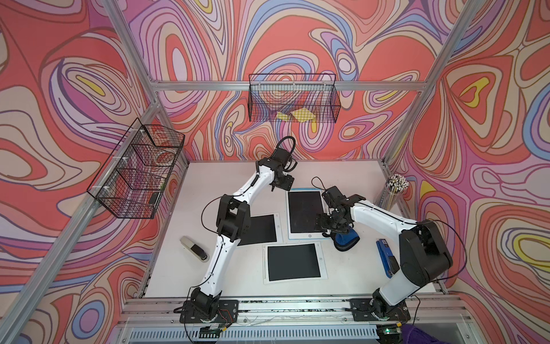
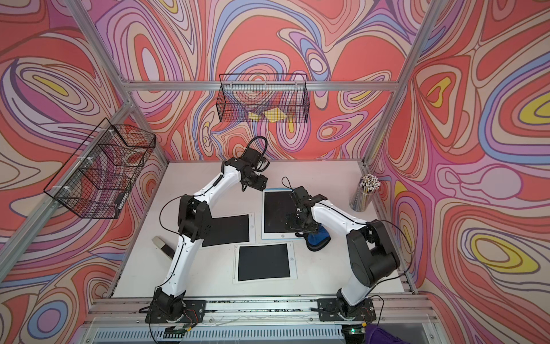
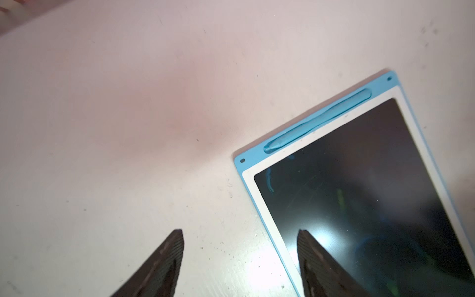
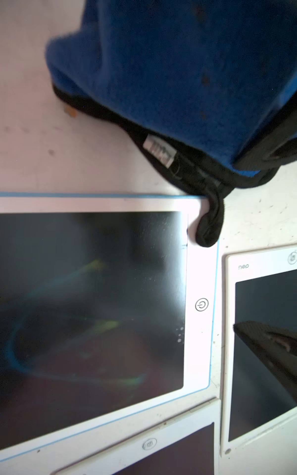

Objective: Wipe the drawing tablet
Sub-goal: Place the cleaning item at the center of the board, then move the drawing tablet to the center of the board.

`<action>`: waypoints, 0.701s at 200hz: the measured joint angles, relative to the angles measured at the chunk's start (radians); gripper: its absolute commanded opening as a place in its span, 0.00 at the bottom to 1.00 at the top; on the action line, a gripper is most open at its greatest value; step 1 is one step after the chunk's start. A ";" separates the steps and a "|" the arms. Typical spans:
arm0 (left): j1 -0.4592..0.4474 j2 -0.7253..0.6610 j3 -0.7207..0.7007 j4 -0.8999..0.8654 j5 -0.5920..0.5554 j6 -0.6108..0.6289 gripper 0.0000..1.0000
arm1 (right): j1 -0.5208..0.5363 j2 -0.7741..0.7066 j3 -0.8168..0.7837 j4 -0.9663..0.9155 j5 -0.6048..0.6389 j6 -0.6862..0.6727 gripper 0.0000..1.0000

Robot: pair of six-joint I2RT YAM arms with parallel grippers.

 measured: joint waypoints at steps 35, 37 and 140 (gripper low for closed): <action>0.013 -0.057 -0.065 0.040 0.003 -0.029 0.73 | 0.033 0.054 -0.017 0.039 -0.027 -0.002 0.97; 0.013 -0.057 -0.066 0.042 0.003 -0.032 0.72 | 0.034 0.056 -0.018 0.041 -0.029 -0.002 0.97; 0.012 -0.056 -0.083 0.050 0.007 -0.047 0.72 | 0.038 0.067 -0.020 0.042 0.004 0.008 0.90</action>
